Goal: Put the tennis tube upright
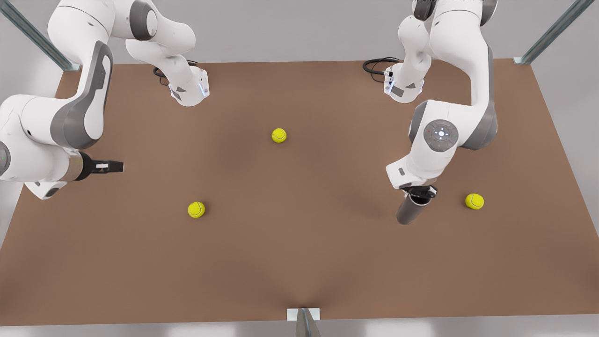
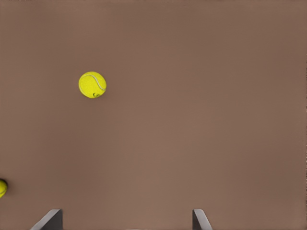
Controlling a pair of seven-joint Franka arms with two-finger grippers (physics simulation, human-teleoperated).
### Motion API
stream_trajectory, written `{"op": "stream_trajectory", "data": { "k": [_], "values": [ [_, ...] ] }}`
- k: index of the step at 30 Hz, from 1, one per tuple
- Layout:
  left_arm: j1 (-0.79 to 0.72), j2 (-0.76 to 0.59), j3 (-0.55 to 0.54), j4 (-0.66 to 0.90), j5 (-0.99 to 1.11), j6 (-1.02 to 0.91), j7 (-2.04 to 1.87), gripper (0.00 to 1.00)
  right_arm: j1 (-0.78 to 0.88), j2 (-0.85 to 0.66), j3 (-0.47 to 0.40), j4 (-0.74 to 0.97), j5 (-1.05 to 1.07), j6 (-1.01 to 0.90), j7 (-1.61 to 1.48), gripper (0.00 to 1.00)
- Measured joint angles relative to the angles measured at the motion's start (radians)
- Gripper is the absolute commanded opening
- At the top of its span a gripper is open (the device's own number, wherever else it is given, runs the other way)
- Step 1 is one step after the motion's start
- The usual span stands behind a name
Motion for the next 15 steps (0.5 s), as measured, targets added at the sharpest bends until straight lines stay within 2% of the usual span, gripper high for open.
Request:
{"op": "stream_trajectory", "data": {
  "k": [10,15],
  "values": [
    [0.001,0.088,0.001,0.003,0.036,-0.004,-0.098,0.21,0.004,-0.004,0.002,0.025,-0.016,0.017,0.003,1.0],
    [0.022,0.095,0.007,0.003,-0.028,-0.008,-0.128,0.21,0.047,0.0,0.003,0.024,-0.041,0.013,0.003,1.0]
  ]
}}
